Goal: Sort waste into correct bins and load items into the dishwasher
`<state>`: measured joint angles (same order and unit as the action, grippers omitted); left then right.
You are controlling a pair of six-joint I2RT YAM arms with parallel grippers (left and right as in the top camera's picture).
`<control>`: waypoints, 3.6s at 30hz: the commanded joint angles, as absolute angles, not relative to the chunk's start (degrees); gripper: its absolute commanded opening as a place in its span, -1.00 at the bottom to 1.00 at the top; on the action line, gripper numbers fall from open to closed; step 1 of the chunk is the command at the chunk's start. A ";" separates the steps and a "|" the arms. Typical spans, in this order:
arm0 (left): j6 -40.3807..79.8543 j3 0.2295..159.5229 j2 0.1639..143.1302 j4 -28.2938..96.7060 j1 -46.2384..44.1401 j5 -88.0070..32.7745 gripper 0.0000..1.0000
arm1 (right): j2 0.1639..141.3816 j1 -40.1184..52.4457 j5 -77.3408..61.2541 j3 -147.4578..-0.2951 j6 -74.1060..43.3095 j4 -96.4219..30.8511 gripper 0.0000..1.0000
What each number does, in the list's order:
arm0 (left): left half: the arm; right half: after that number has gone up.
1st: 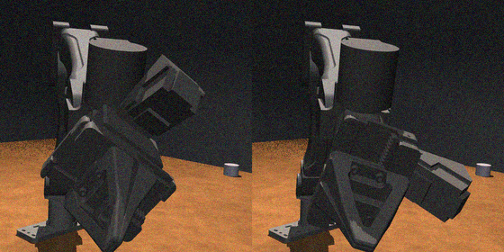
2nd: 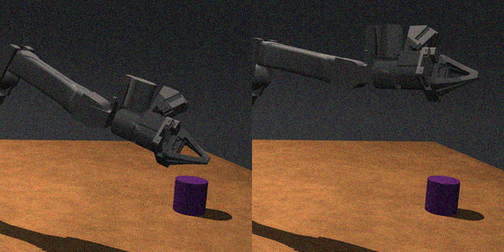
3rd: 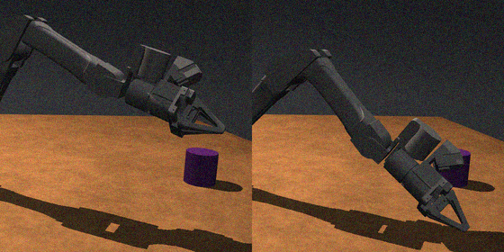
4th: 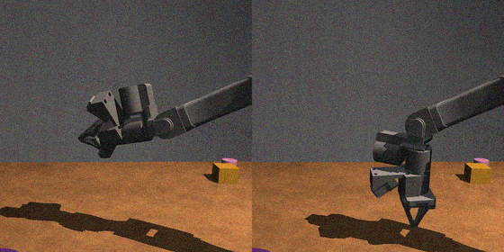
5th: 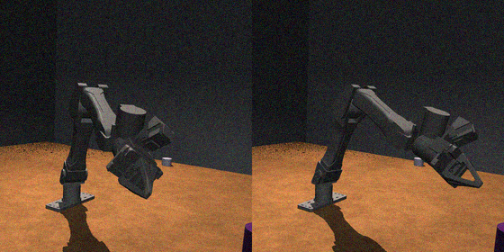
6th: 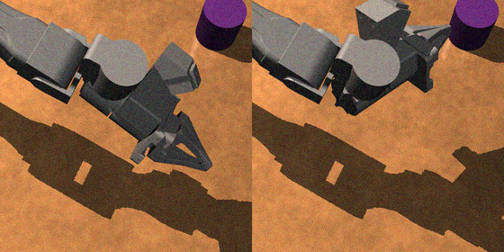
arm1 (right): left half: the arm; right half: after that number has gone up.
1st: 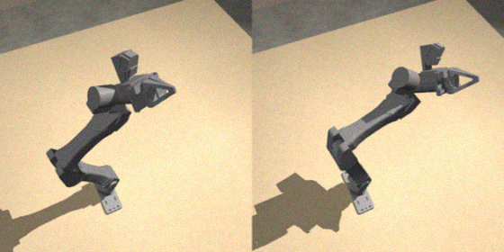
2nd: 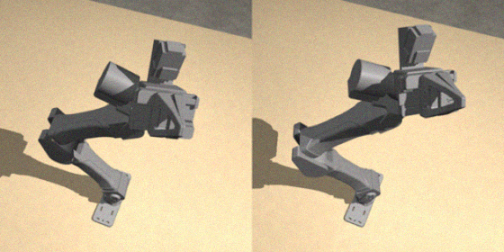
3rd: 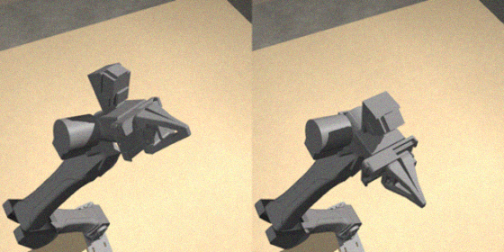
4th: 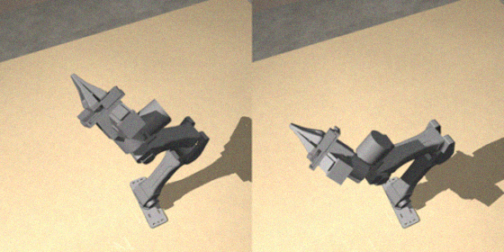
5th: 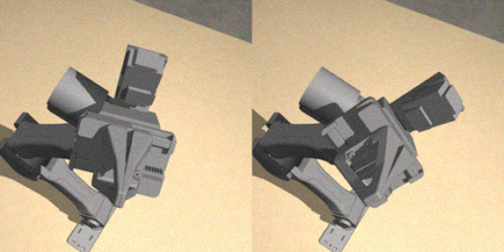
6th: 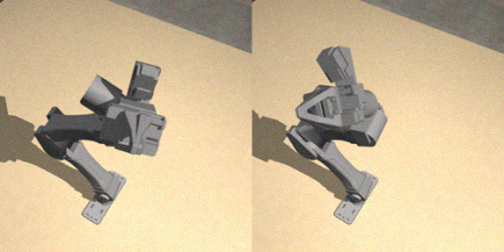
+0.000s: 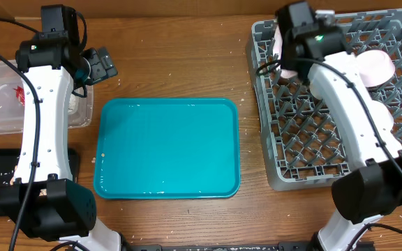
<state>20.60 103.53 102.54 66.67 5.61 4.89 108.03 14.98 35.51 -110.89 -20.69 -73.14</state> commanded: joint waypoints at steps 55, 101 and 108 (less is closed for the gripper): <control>19.49 104.03 102.24 66.63 5.23 4.45 1.00 | 45.47 20.93 20.69 -56.29 -48.66 -69.10 1.00; 19.49 104.03 102.24 66.63 5.21 4.43 1.00 | 0.03 5.69 -1.26 -2.68 -8.99 -4.08 1.00; 19.49 104.03 102.24 66.63 5.23 4.45 1.00 | 0.14 5.23 -2.09 -0.45 -4.58 -0.86 1.00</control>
<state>20.60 103.53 102.54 66.65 5.61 4.71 0.84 5.93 -1.30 -1.34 -7.97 -1.32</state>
